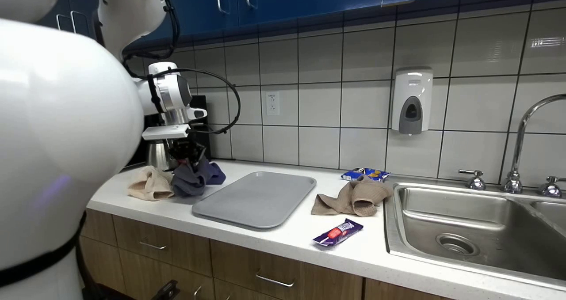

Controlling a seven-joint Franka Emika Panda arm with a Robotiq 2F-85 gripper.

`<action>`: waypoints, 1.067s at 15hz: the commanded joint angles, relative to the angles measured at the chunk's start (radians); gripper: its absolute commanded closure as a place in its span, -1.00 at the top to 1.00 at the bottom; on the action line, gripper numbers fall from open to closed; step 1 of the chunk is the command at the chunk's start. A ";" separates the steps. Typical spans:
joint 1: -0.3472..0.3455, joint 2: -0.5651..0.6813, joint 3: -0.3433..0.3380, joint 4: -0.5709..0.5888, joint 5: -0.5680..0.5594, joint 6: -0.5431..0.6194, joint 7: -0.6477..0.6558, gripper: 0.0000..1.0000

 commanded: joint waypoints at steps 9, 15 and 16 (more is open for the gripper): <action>0.016 0.142 -0.005 0.171 -0.004 -0.070 0.002 -0.95; 0.025 0.189 -0.010 0.223 0.000 -0.088 -0.004 -0.29; 0.025 0.190 -0.011 0.226 0.000 -0.090 -0.003 -0.27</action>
